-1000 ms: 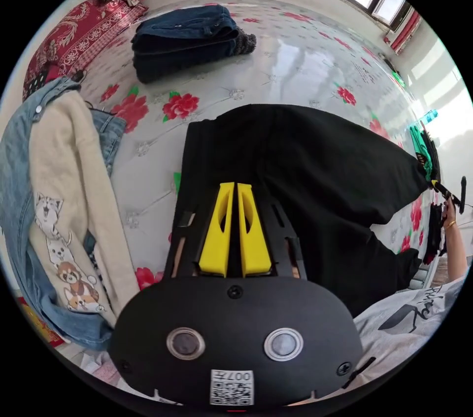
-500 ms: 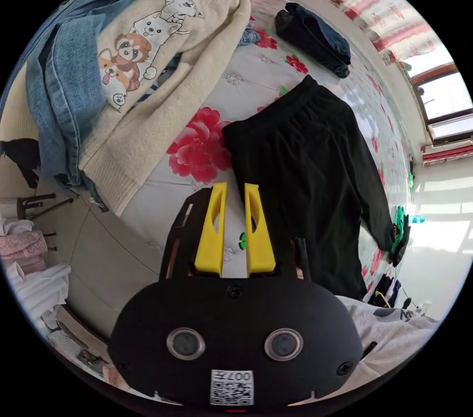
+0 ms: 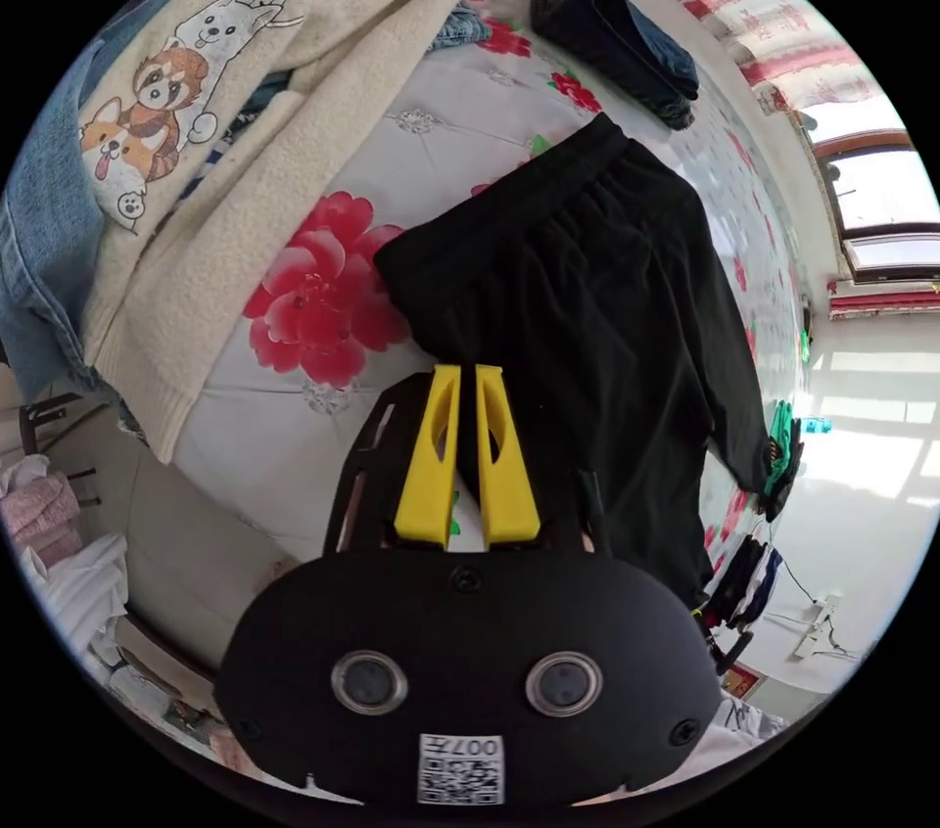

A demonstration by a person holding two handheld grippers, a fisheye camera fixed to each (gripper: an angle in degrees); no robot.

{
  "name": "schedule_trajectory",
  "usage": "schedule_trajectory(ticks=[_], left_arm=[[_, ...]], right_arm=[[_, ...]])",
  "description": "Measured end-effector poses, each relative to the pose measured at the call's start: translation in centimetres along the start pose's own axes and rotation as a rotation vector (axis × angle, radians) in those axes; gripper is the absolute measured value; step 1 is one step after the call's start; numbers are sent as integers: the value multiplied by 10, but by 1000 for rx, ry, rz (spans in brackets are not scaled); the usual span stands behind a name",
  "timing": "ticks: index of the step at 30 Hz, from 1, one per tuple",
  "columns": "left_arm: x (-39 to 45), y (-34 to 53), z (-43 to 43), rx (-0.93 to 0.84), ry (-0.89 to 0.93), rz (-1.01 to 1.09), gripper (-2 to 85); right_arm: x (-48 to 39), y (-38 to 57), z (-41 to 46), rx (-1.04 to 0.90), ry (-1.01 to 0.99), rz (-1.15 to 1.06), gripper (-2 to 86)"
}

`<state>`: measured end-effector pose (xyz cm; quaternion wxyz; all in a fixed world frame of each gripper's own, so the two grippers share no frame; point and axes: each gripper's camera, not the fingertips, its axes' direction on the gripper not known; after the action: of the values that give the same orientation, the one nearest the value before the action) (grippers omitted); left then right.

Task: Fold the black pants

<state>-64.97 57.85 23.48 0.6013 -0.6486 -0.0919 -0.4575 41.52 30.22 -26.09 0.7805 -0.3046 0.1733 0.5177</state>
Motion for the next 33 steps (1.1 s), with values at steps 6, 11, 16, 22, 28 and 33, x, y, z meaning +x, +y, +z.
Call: schedule_trajectory(ticks=[6,11,16,22,28,33], left_arm=[[-41,44,-43,112,125,29,-5],[-60,75,-82,195,145,79,-9],[-74,93,-79,171,126,69,-10],[-86,114,-50,142,93,-41,-10],[-117,134,-64,164,134,-12,-7],[-149,148,-66,184,228,-65,16]], right_arm=[[4,19,-28,50,-42,-158,4],[49,46,-134,173,-352,-53,-1],[65,36,-197,286,-398,-68,2],[80,-51,-106,149,-224,57,35],[116,0,-53,177,-183,136,61],[167,56,3,131,-392,289,79]])
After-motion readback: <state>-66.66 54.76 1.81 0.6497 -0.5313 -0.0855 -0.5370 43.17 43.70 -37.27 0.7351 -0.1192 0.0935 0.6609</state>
